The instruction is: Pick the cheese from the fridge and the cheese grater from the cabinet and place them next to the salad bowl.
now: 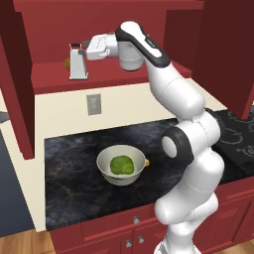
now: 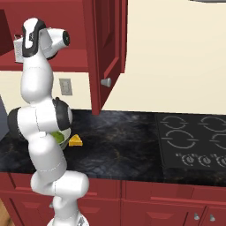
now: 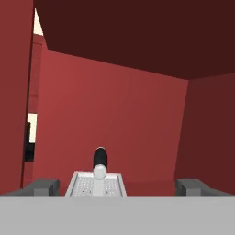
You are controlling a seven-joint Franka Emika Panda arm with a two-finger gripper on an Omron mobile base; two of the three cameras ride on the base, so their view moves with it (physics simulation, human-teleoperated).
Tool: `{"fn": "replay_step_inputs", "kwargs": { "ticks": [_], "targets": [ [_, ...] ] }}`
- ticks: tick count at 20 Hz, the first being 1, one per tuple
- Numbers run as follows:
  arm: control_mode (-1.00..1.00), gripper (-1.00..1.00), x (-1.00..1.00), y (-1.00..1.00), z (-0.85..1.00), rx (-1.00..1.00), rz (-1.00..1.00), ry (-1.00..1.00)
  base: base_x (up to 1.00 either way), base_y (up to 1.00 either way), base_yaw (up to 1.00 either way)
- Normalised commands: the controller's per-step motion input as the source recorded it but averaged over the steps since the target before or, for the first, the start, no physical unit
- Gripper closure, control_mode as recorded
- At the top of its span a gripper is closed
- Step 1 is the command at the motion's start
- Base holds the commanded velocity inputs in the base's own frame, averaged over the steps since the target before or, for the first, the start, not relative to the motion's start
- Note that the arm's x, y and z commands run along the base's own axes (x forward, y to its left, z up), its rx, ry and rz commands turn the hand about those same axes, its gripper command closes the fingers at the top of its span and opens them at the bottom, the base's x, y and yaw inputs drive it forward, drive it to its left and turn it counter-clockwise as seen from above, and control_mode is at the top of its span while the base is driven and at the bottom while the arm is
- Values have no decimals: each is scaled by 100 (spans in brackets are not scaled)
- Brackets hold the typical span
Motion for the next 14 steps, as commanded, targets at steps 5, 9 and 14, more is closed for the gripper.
{"fn": "replay_step_inputs", "kwargs": {
  "ticks": [5, 9, 14],
  "targets": [
    [-100, -100, 0, 22, -1, 0, 0, 0, 0, 0, 0],
    [-100, -100, 0, 14, -4, 0, 0, 0, 0, 0, 0],
    [-100, -100, 0, 11, -1, 0, 0, 0, 0, 0, 0]
  ]
}}
